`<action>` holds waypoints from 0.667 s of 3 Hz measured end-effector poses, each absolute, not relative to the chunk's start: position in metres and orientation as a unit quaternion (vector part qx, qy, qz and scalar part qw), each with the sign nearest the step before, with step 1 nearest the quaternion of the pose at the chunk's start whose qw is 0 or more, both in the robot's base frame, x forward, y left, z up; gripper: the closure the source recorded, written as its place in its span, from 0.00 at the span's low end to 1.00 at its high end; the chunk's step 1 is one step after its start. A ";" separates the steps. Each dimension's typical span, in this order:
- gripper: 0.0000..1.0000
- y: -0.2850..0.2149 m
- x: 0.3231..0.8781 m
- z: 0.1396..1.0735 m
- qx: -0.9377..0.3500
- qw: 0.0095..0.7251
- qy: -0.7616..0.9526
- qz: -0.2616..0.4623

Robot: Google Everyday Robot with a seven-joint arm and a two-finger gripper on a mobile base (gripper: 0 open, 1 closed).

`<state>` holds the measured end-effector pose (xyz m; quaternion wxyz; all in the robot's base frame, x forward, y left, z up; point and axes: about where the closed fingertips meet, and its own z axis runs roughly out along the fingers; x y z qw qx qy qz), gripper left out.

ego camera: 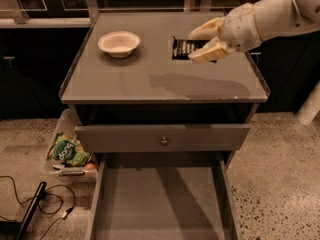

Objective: Pick rxbar chocolate from middle drawer and place on counter

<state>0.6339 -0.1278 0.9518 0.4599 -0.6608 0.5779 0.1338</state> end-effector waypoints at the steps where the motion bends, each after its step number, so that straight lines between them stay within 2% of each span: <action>1: 1.00 -0.120 0.652 0.939 -0.659 0.452 0.585 0.141; 2: 1.00 -0.120 0.673 0.910 -0.651 0.429 0.611 0.135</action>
Offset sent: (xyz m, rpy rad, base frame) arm 0.0628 -0.0012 -0.0735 -0.0896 0.1189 -0.1173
